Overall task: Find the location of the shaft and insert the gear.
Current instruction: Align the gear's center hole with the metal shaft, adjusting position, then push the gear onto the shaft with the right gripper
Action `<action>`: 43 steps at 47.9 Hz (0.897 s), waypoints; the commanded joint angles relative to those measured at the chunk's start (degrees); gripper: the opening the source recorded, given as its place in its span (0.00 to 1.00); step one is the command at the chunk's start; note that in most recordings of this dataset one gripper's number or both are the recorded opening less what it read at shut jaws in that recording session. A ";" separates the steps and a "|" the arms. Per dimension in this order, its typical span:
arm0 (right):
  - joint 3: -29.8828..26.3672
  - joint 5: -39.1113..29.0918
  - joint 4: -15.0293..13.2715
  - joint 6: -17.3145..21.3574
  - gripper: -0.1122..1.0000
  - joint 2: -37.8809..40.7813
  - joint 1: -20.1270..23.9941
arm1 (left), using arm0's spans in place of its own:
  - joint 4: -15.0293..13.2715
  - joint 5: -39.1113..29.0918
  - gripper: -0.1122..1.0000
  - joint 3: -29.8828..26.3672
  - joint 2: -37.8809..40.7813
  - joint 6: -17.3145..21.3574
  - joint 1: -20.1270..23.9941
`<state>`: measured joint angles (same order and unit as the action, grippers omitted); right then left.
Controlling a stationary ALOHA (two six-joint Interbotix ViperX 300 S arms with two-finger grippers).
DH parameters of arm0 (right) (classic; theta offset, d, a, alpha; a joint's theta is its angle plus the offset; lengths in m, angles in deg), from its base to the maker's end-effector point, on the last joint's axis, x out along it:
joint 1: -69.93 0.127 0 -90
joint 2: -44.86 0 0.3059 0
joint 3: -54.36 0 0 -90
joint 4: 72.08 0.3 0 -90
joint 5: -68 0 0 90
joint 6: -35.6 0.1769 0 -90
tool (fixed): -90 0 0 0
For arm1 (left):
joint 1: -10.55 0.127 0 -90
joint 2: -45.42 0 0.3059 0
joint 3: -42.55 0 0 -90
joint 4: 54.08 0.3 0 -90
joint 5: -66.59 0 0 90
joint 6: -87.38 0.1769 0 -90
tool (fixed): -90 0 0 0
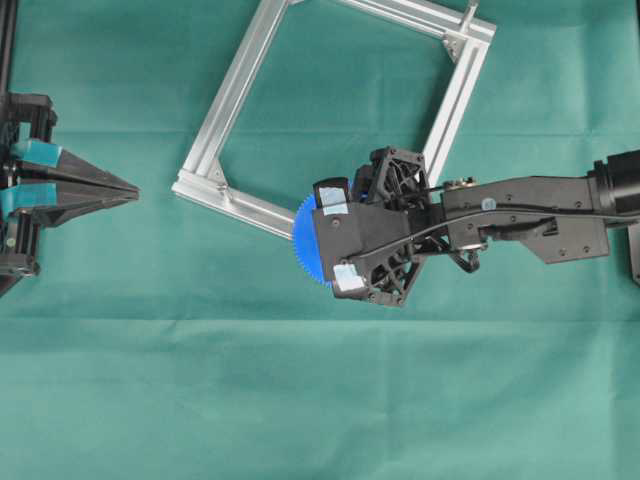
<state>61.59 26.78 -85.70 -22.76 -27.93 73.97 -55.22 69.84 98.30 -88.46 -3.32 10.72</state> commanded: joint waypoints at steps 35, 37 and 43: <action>-0.62 0.00 2.81 0.09 0.72 -0.70 0.09 | -0.09 0.35 0.11 -1.32 0.53 -0.09 0.09; -0.62 -0.09 2.81 0.09 0.72 -0.70 0.09 | -0.09 0.35 0.11 -1.32 0.53 -0.09 0.09; -0.62 0.00 3.34 0.53 0.72 -0.70 0.09 | -0.09 0.35 0.11 -1.32 0.53 -0.09 0.09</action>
<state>61.68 26.69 -82.89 -22.41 -27.85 73.89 -55.22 69.84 98.30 -88.46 -3.32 10.72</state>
